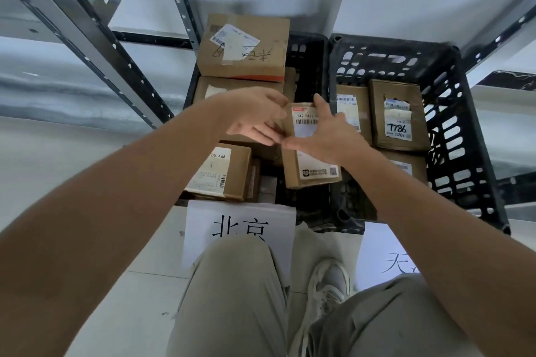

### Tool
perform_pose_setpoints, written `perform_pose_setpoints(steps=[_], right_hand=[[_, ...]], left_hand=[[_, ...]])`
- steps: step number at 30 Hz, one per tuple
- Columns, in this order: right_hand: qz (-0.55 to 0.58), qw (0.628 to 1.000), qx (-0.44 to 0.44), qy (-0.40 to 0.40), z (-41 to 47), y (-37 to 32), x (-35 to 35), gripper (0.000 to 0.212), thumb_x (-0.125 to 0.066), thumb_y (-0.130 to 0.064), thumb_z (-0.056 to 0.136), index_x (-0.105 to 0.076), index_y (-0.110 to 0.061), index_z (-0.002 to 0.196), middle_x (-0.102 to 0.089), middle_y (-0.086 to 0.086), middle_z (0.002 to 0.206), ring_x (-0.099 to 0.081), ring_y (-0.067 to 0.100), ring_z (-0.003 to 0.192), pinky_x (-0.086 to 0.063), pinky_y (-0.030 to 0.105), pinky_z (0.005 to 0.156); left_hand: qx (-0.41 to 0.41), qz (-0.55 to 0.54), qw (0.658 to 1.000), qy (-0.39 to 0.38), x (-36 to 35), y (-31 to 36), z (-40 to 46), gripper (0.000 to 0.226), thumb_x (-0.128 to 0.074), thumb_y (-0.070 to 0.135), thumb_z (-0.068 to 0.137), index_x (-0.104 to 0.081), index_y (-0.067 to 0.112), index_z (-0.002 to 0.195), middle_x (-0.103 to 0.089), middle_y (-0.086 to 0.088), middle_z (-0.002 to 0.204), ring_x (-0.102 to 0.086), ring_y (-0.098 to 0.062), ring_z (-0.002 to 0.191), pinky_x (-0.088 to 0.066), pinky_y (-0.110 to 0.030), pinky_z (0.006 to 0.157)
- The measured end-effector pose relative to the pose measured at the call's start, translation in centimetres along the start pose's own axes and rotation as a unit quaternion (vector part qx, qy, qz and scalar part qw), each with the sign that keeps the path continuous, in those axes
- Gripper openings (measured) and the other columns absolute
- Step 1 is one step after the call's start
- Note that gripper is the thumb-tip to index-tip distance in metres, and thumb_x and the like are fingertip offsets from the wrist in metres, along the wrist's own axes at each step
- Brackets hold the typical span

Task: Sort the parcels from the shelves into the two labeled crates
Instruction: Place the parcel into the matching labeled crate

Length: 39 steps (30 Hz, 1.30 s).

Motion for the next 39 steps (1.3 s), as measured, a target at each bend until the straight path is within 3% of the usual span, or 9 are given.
perform_pose_setpoints(steps=[7,11,14,18,21,26,32,35,39], right_hand=[[0.008,0.996,0.053,0.066,0.5,-3.6,1.9,0.092,-0.076,-0.058,0.073,-0.027,-0.013,0.137,-0.042,0.008,0.126,-0.041,0.031,0.122,-0.043,0.048,0.103],[-0.093,0.971,0.201,0.086,2.2,-10.5,1.3,0.088,-0.064,-0.067,0.081,-0.037,-0.012,0.144,-0.041,0.011,0.140,-0.040,0.029,0.129,-0.039,0.043,0.110],[-0.147,0.941,0.286,0.104,4.1,-15.2,-0.2,0.077,-0.068,-0.054,0.085,-0.041,-0.015,0.146,-0.044,0.007,0.150,-0.038,0.029,0.140,-0.028,0.044,0.119],[-0.198,0.930,0.287,0.119,5.9,-17.5,-2.3,0.067,-0.059,-0.046,0.095,-0.033,-0.023,0.153,-0.014,0.008,0.167,-0.009,0.031,0.154,-0.014,0.053,0.124],[-0.066,0.973,0.175,0.134,6.6,-14.1,-2.7,0.076,-0.064,-0.040,0.093,-0.021,-0.029,0.154,0.000,0.012,0.165,0.000,0.038,0.151,-0.020,0.055,0.121],[0.202,0.971,0.079,0.098,7.8,-8.7,-4.1,0.052,-0.052,-0.025,0.101,-0.032,-0.028,0.149,-0.054,0.004,0.141,-0.061,0.026,0.113,-0.056,0.041,0.084],[0.204,0.971,0.090,0.090,8.5,-10.6,-5.0,0.033,-0.041,-0.026,0.106,-0.048,-0.023,0.138,-0.064,0.003,0.128,-0.061,0.019,0.100,-0.045,0.027,0.068],[0.171,0.979,0.080,0.082,9.1,-10.3,-5.2,0.031,-0.039,-0.024,0.106,-0.048,-0.020,0.135,-0.065,0.006,0.123,-0.059,0.019,0.093,-0.047,0.030,0.064],[0.123,0.984,0.115,0.058,8.7,-10.1,-5.2,0.033,-0.044,-0.023,0.103,-0.045,-0.018,0.136,-0.062,0.007,0.127,-0.063,0.029,0.108,-0.056,0.046,0.085]], left_hand=[[-0.102,0.136,0.966,0.195,6.4,-1.1,-1.7,0.046,-0.054,0.025,0.102,-0.047,0.023,0.147,-0.055,0.000,0.143,-0.059,-0.017,0.119,-0.049,-0.035,0.101],[-0.168,0.090,0.958,0.216,7.1,-1.4,-2.4,0.039,-0.050,0.031,0.104,-0.051,0.022,0.143,-0.062,0.014,0.114,-0.061,-0.007,0.099,-0.048,-0.021,0.081],[-0.168,0.051,0.935,0.309,10.5,-3.3,-2.5,0.039,-0.057,0.026,0.101,-0.053,0.024,0.140,-0.063,0.006,0.121,-0.062,-0.015,0.108,-0.052,-0.034,0.093],[-0.123,0.050,0.895,0.425,13.8,-6.0,-2.8,0.046,-0.055,0.016,0.100,-0.051,0.024,0.145,-0.064,0.002,0.130,-0.060,-0.011,0.102,-0.049,-0.025,0.083],[-0.102,0.079,0.895,0.427,13.5,-6.8,-1.9,0.045,-0.048,0.017,0.104,-0.047,0.020,0.148,-0.059,-0.002,0.139,-0.061,-0.018,0.112,-0.051,-0.029,0.089],[-0.112,0.103,0.907,0.392,12.3,-6.5,0.1,0.043,-0.042,0.023,0.107,-0.045,0.017,0.149,-0.042,-0.005,0.149,-0.046,-0.023,0.132,-0.043,-0.032,0.104],[-0.082,0.133,0.903,0.401,15.1,-6.9,1.1,0.048,-0.040,0.023,0.107,-0.035,0.019,0.155,-0.022,-0.009,0.163,-0.035,-0.029,0.144,-0.042,-0.037,0.108],[-0.102,0.151,0.910,0.374,15.0,-7.4,2.4,0.051,-0.043,0.020,0.106,-0.032,0.013,0.155,-0.037,-0.007,0.151,-0.049,-0.017,0.119,-0.050,-0.023,0.089],[-0.096,0.183,0.911,0.356,14.5,-8.6,3.3,0.066,-0.044,0.043,0.097,-0.020,0.027,0.156,-0.024,-0.006,0.155,-0.039,-0.033,0.140,-0.045,-0.054,0.108]])
Point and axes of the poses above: each hand's wrist, its own z-axis towards the middle knuckle, its own x-axis out of the back of the hand, y = z × x, the point moved 10 cm from there along z, towards the middle knuckle
